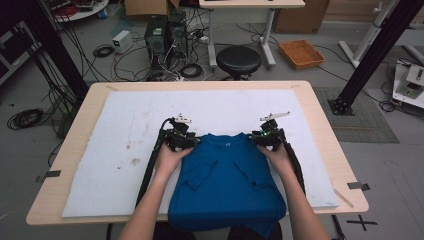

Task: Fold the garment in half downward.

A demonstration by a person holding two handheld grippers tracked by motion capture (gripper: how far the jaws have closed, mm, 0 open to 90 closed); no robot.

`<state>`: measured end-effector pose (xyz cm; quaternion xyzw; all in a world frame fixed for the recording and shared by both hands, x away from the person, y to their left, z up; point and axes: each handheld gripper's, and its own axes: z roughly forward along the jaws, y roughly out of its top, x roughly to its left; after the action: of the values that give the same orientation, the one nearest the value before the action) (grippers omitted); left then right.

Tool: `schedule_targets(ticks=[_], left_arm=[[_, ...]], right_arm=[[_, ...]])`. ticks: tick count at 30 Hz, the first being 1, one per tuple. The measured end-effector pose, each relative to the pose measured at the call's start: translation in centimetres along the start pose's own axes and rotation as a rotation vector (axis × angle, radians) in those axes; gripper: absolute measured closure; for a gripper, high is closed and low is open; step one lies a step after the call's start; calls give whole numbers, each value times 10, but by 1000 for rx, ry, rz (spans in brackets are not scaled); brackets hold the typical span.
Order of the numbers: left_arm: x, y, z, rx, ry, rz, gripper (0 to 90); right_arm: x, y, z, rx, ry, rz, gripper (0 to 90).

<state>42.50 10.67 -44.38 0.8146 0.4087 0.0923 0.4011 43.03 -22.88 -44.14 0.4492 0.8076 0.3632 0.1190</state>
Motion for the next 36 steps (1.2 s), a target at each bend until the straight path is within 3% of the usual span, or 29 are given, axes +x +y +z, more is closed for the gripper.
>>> schedule_targets(ticks=[7, 12, 15, 19, 22, 28, 30, 36], left_arm=[[-4, 1, 0, 19, 19, 51, 680], [-6, 1, 1, 26, 13, 86, 848], [-6, 1, 1, 19, 20, 78, 875], [-1, 2, -1, -17, 36, 56, 880], [7, 8, -2, -6, 51, 55, 881], [20, 28, -9, -63, 68, 54, 880], [21, 32, -13, -86, 69, 66, 880], [13, 30, -30, -137, 40, 107, 880]], right_arm=[[3, 0, 3, 12, -17, -30, 735], [6, 1, 3, 19, -22, -59, 875], [7, 1, 3, 12, -32, -68, 882], [5, 4, 0, -19, -25, -46, 883], [3, 13, 1, -27, -23, -41, 883], [2, 36, 6, -66, -25, -47, 883], [1, 38, 4, -103, -23, -51, 883], [0, 34, -12, -166, 13, -18, 882]])
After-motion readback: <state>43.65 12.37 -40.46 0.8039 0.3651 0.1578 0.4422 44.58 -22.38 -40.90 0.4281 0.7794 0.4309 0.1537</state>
